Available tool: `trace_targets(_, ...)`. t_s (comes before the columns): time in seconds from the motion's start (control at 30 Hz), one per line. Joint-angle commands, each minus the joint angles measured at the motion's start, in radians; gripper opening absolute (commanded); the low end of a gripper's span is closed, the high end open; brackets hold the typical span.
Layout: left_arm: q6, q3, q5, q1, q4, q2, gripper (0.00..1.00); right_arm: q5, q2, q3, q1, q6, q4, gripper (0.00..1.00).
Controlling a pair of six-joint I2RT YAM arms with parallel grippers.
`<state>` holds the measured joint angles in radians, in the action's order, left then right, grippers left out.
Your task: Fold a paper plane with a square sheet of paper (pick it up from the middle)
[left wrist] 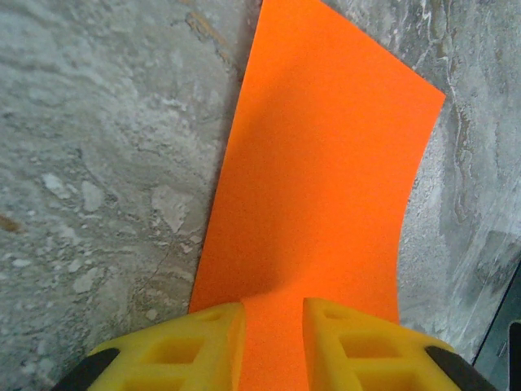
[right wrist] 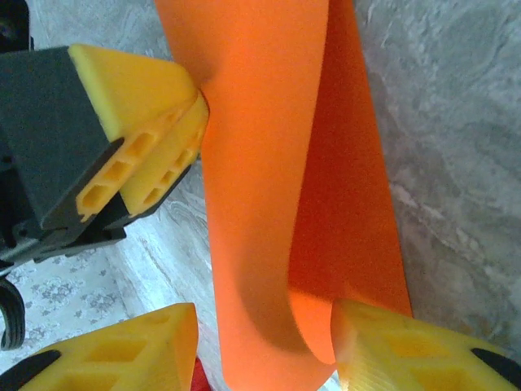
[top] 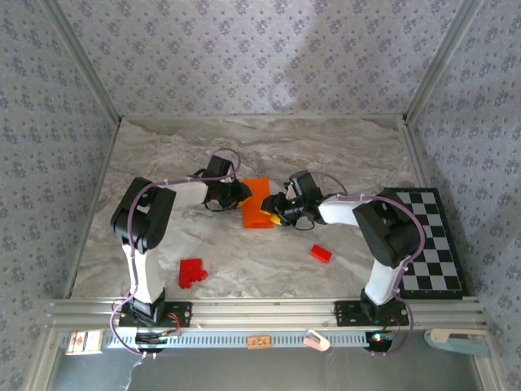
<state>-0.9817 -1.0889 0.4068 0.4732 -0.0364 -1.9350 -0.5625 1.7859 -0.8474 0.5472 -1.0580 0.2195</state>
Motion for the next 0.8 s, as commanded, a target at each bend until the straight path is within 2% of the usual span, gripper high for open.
trace_targets(0.0, 0.003, 0.038, -0.031, 0.002, -0.075, -0.033, 0.27, 0.003, 0.012, 0.008, -0.017, -0.007, 0.051, 0.49)
trace_targets(0.37, 0.000, 0.035, -0.028, 0.001, -0.075, -0.036, 0.27, -0.033, 0.024, 0.017, -0.024, -0.053, 0.061, 0.46)
trace_targets(0.77, -0.003, 0.036, -0.021, 0.001, -0.063, -0.039, 0.27, -0.085, -0.019, 0.077, -0.022, -0.128, 0.044, 0.34)
